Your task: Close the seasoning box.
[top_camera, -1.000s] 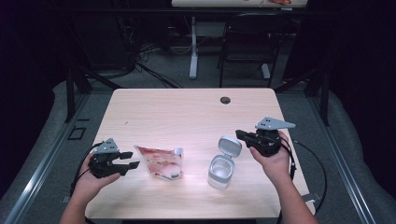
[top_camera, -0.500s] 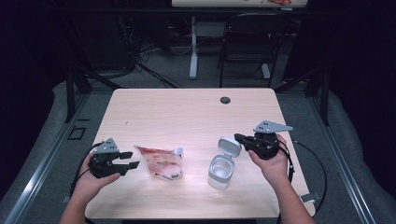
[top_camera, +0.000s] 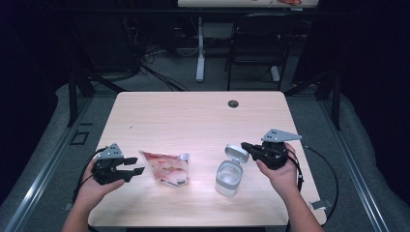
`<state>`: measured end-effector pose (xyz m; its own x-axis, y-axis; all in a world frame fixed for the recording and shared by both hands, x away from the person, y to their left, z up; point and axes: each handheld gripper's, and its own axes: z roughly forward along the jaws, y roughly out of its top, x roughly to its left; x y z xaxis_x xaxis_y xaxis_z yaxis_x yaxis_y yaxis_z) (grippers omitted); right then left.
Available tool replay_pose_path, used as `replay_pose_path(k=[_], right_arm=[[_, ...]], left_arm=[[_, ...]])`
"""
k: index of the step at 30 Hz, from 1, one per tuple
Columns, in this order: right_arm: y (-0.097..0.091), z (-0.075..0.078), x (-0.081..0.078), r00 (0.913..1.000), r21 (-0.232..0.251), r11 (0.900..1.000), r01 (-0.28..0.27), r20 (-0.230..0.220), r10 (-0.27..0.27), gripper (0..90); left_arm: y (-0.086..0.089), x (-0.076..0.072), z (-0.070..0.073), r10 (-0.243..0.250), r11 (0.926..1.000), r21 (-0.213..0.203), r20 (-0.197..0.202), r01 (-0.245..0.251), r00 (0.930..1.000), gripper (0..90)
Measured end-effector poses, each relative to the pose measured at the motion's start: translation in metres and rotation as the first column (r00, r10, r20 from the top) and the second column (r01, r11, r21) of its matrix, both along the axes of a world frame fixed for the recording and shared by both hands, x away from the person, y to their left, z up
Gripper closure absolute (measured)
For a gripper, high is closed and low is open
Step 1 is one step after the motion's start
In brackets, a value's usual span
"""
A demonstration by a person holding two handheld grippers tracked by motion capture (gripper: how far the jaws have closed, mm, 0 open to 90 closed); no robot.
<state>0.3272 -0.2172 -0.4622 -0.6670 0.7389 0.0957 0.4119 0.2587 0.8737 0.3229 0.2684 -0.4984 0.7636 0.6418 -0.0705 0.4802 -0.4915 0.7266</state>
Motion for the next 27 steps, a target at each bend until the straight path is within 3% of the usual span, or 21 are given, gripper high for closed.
replay_pose_path(k=[14,22,27], right_arm=[[0.008,-0.009,-0.017,0.9992,0.028,0.9988,-0.040,0.005,0.040,88.8],[0.004,-0.015,-0.025,0.9996,0.042,0.9988,-0.026,0.009,0.026,88.1],[-0.004,-0.020,-0.033,0.9996,0.053,0.9985,0.014,0.025,-0.015,86.6]], left_arm=[[0.000,0.000,-0.002,0.002,1.0000,0.010,0.000,-0.002,1.0000,49.5],[0.001,0.000,-0.002,0.010,0.9999,0.010,0.003,-0.010,0.9999,49.5],[0.002,0.000,-0.003,0.012,0.9999,0.011,0.001,-0.012,0.9999,49.5]])
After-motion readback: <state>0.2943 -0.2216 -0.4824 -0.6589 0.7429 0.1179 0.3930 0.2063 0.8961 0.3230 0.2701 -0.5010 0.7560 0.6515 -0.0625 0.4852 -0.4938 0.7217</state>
